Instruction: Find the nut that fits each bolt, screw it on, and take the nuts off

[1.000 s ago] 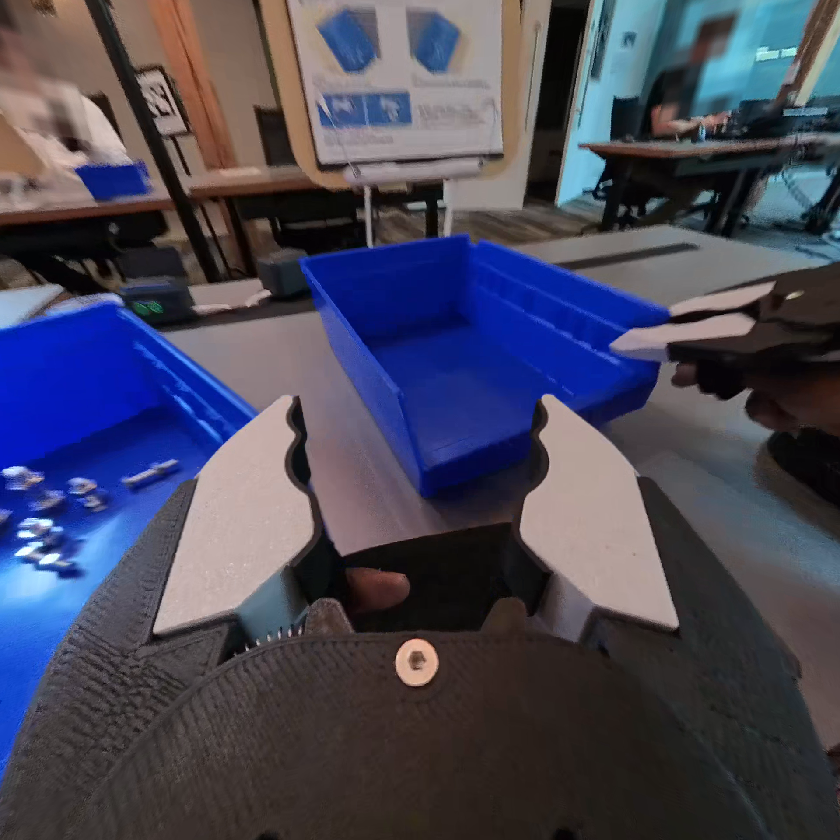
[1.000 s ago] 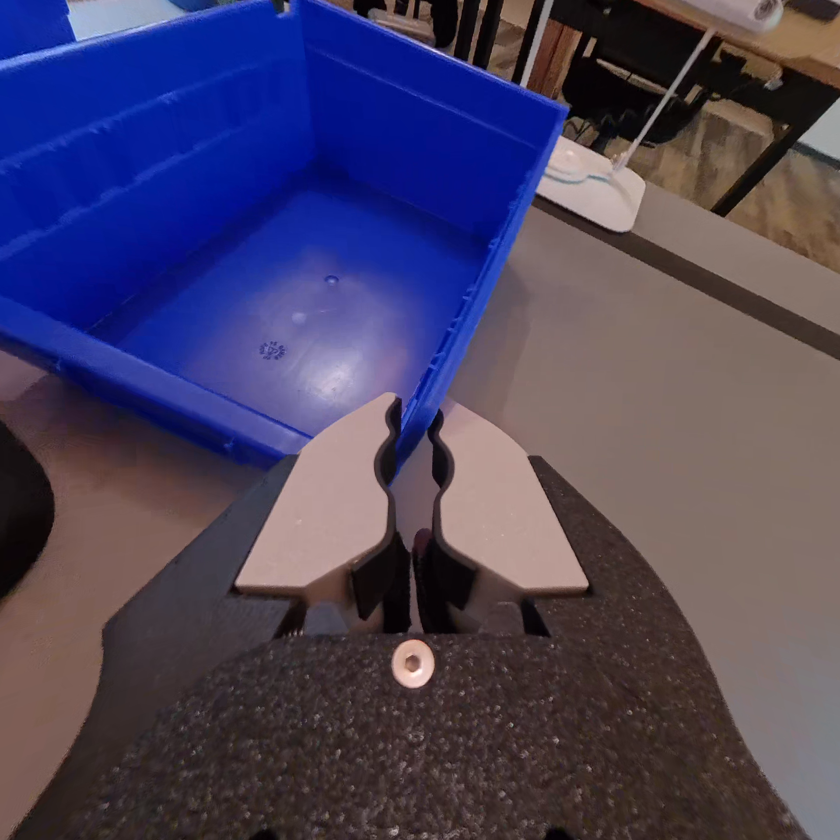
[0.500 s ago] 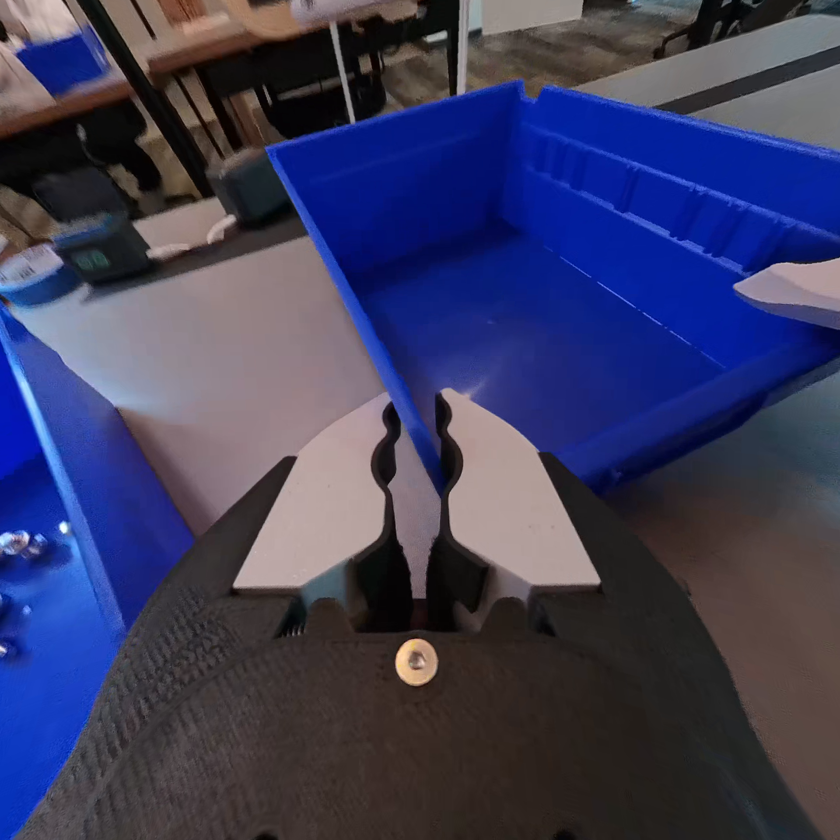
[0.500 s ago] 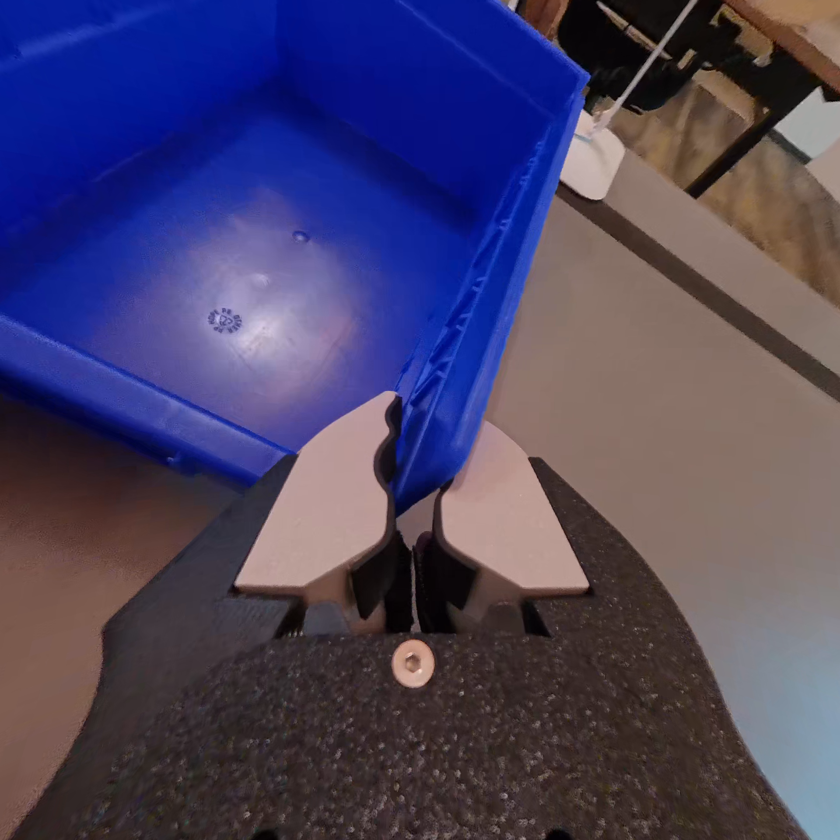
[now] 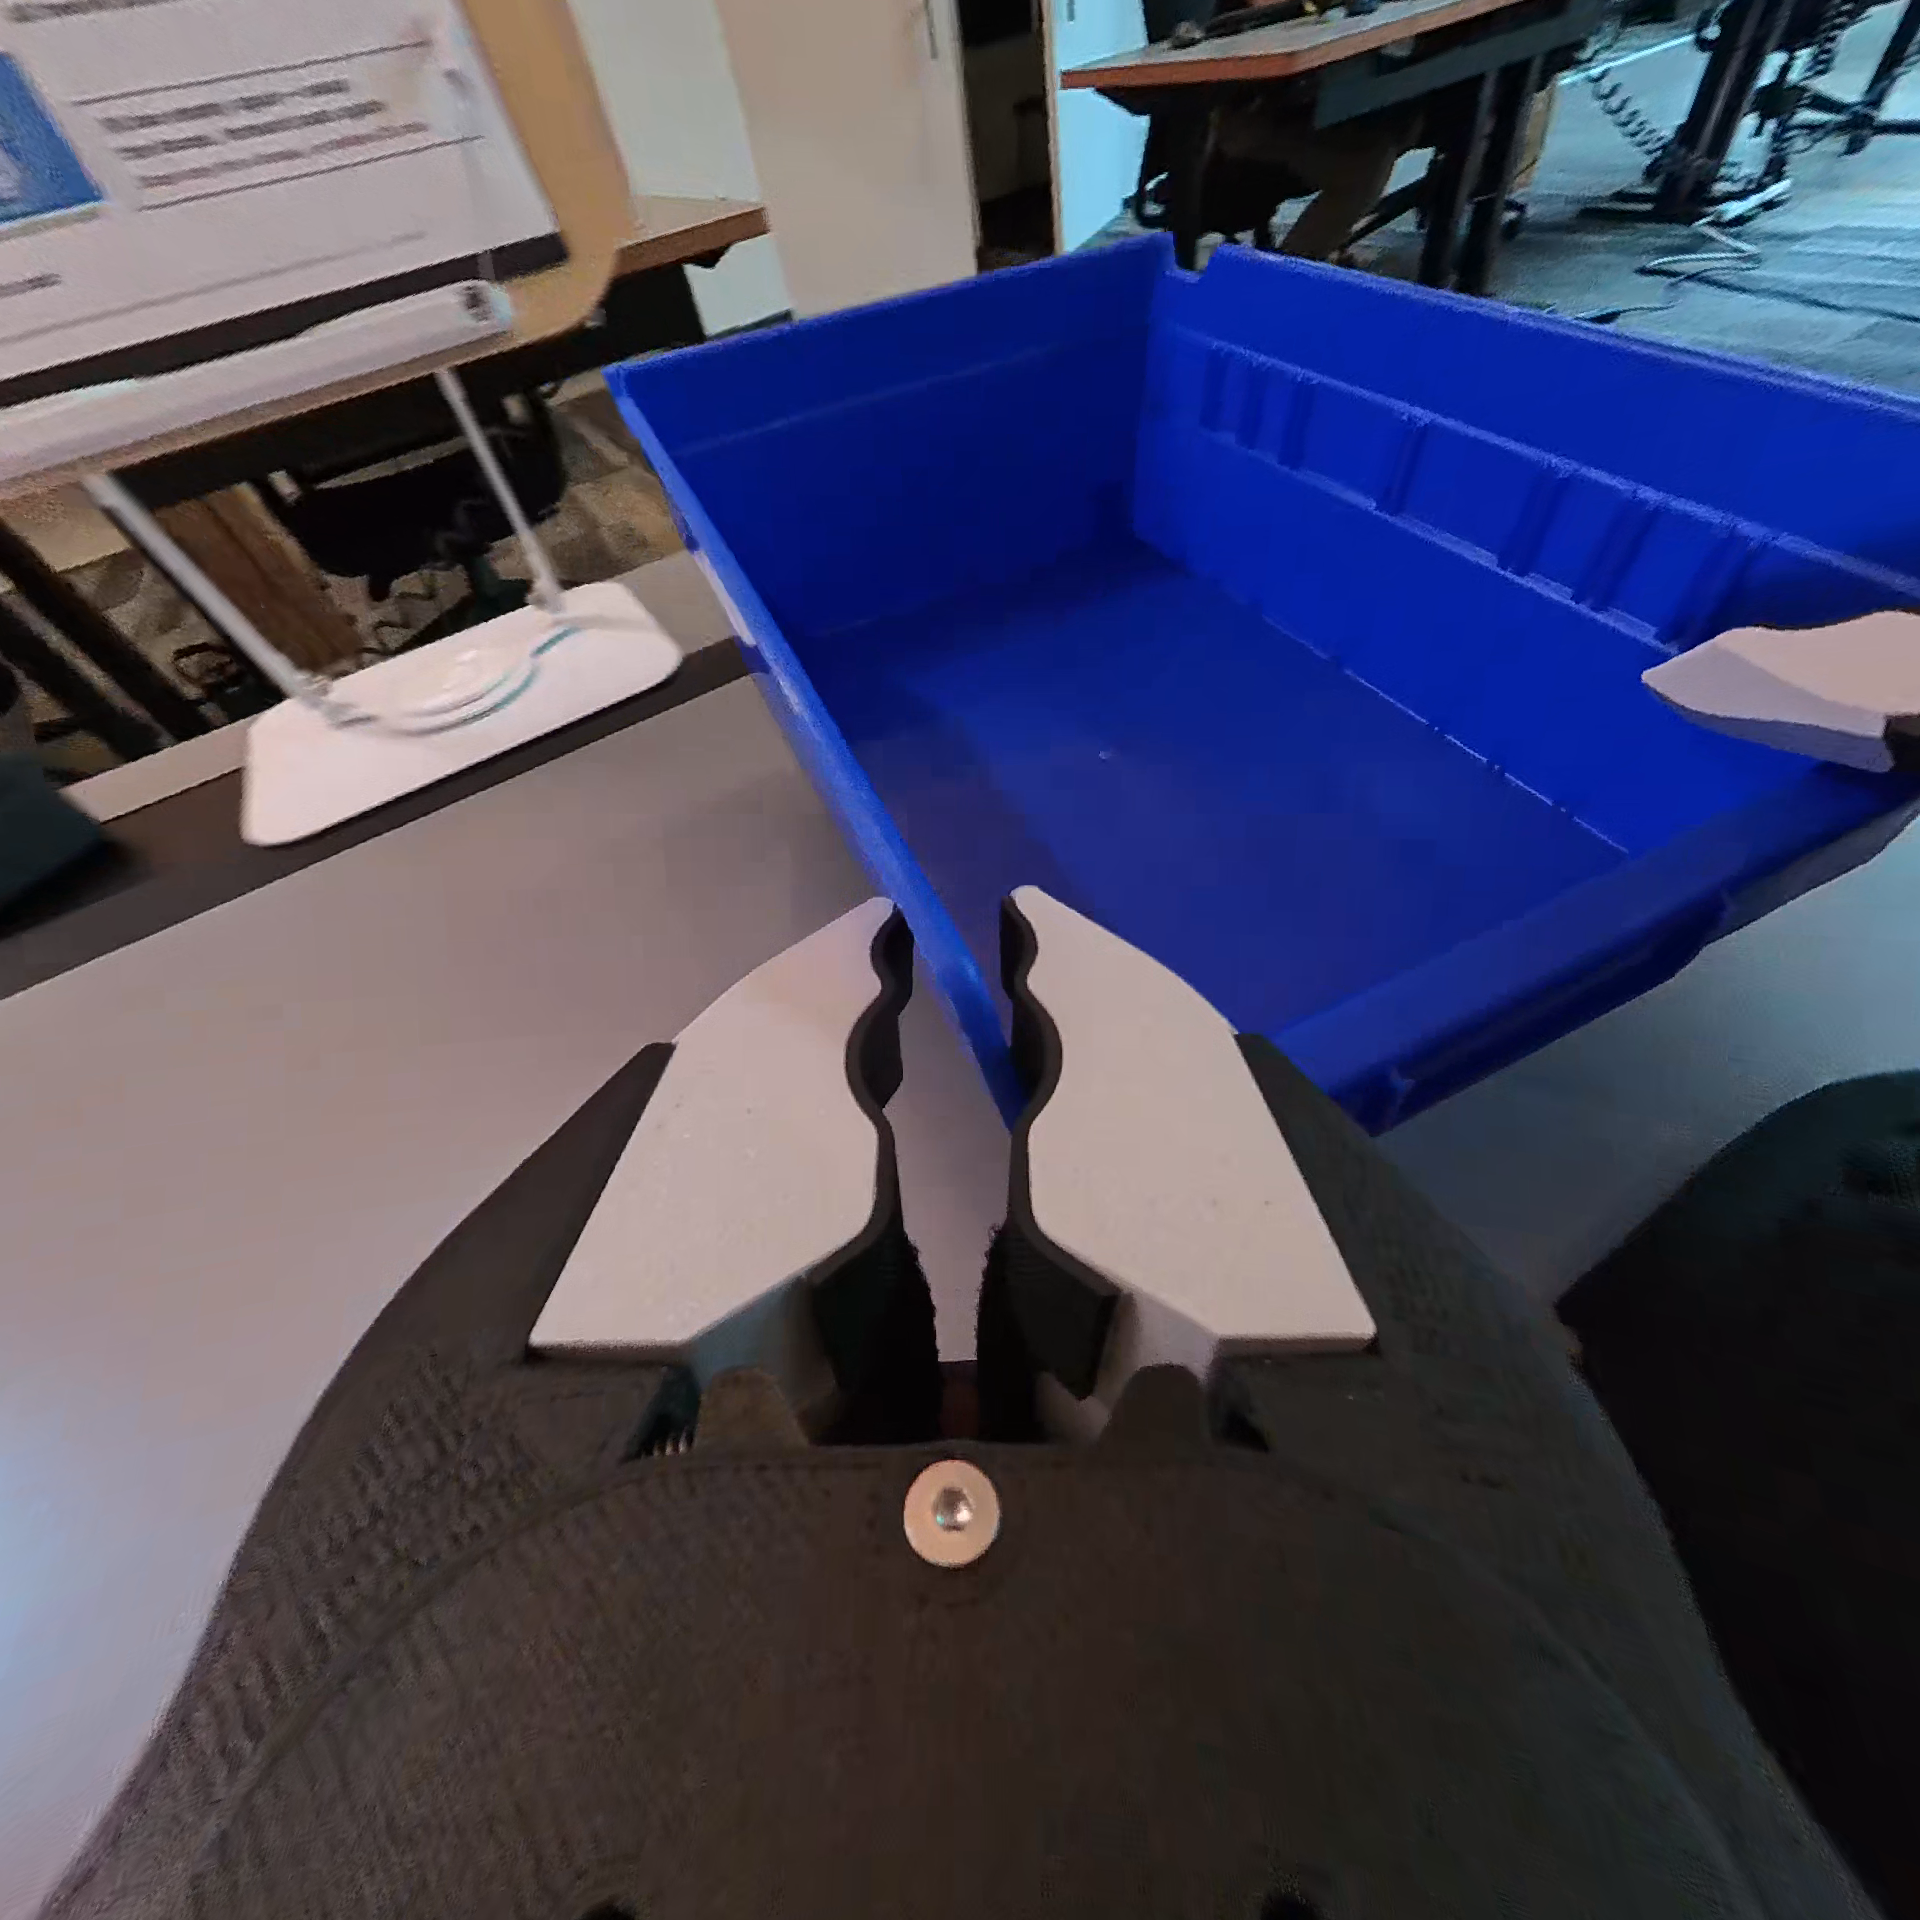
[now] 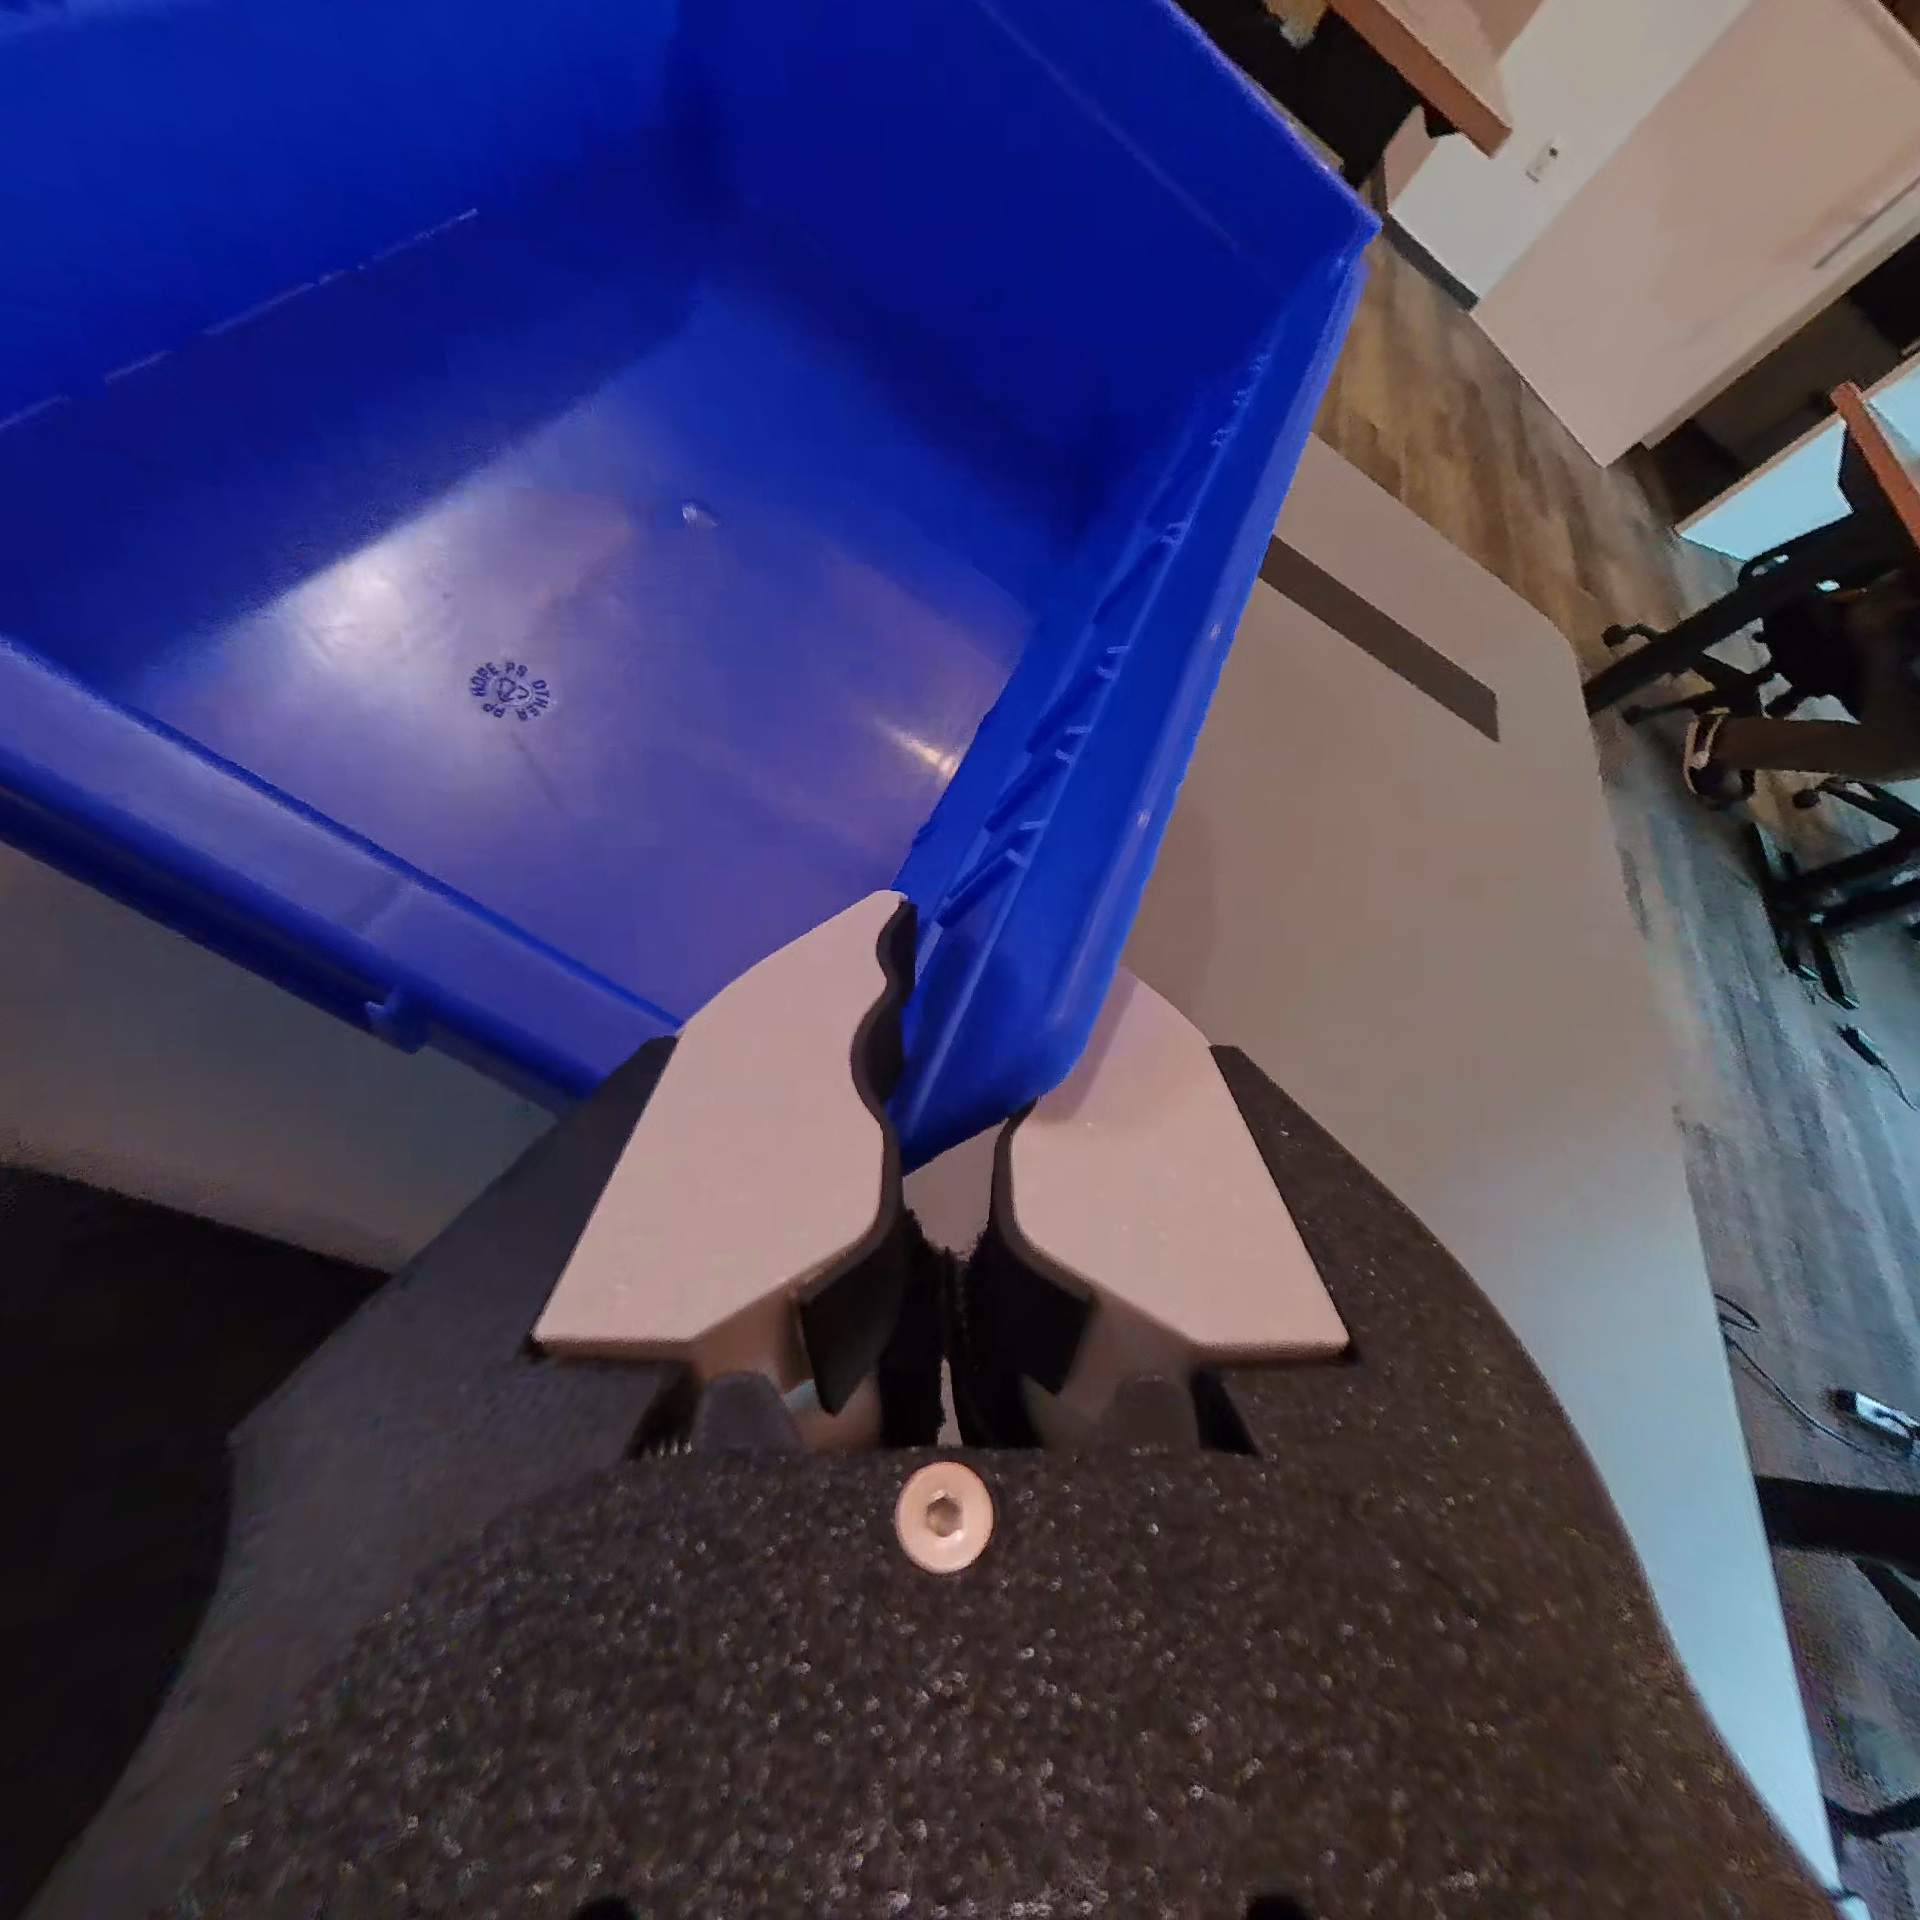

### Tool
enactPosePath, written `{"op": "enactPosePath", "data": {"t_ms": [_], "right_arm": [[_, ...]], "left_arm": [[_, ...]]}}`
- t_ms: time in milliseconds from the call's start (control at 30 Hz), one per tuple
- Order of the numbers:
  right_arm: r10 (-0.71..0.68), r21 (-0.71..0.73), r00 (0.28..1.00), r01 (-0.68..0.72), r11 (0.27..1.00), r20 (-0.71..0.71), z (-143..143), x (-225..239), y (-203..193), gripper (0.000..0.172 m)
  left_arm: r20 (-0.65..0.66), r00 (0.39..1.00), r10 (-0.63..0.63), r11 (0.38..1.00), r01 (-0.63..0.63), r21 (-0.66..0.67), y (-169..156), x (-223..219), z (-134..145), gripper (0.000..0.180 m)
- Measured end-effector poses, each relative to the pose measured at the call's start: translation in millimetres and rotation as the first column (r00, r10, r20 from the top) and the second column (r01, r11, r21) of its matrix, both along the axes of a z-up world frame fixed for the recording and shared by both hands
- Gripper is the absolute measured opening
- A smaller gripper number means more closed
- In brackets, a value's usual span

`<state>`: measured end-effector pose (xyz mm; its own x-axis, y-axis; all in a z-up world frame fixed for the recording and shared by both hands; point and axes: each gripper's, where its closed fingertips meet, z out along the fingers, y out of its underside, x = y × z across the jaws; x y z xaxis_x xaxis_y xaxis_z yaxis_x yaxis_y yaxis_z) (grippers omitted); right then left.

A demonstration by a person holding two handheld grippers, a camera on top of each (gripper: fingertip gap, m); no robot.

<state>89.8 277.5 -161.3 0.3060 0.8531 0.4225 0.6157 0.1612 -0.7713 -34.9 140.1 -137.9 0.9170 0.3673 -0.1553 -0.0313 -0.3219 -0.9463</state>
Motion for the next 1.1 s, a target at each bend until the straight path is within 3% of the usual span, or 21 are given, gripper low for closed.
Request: {"op": "enactPosePath", "data": {"t_ms": [367, 667, 833, 933, 1000, 1033, 1100], "right_arm": [[-0.031, 0.037, 1.000, 0.031, 0.999, 0.002, -17.0, 82.2, 85.0, 0.012], [-0.020, -0.014, 1.000, 0.020, 1.000, -0.011, -30.3, 113.2, 114.0, 0.011], [-0.028, -0.050, 1.000, 0.027, 0.998, -0.014, -35.3, 115.9, 118.9, 0.011], [-0.046, -0.047, 0.998, 0.044, 0.998, -0.042, -33.5, 117.3, 123.7, 0.013], [-0.081, -0.018, 0.994, 0.080, 0.997, -0.070, -25.3, 123.0, 128.5, 0.048], [-0.105, -0.011, 0.990, 0.104, 0.995, -0.090, -19.2, 127.6, 129.4, 0.068], [-0.158, 0.002, 0.973, 0.160, 0.987, -0.166, -0.9, 137.7, 125.8, 0.092]], "left_arm": [[-0.056, 0.985, -0.163, 0.984, 0.158, -0.075, 84.9, 83.3, -22.5, 0.023], [-0.020, 0.958, -0.288, 0.950, 0.283, -0.130, 104.8, 127.2, -40.4, 0.034], [0.034, 0.949, -0.314, 0.940, 0.315, -0.130, 109.2, 130.2, -42.4, 0.038], [0.051, 0.918, -0.394, 0.907, 0.397, -0.142, 103.8, 134.2, -44.8, 0.047], [0.044, 0.903, -0.428, 0.897, 0.430, -0.098, 89.6, 133.2, -36.0, 0.080], [0.043, 0.898, -0.438, 0.897, 0.440, -0.048, 77.3, 130.9, -25.9, 0.089], [0.014, 0.909, -0.417, 0.907, 0.414, 0.081, 41.3, 114.4, 1.9, 0.096]]}}
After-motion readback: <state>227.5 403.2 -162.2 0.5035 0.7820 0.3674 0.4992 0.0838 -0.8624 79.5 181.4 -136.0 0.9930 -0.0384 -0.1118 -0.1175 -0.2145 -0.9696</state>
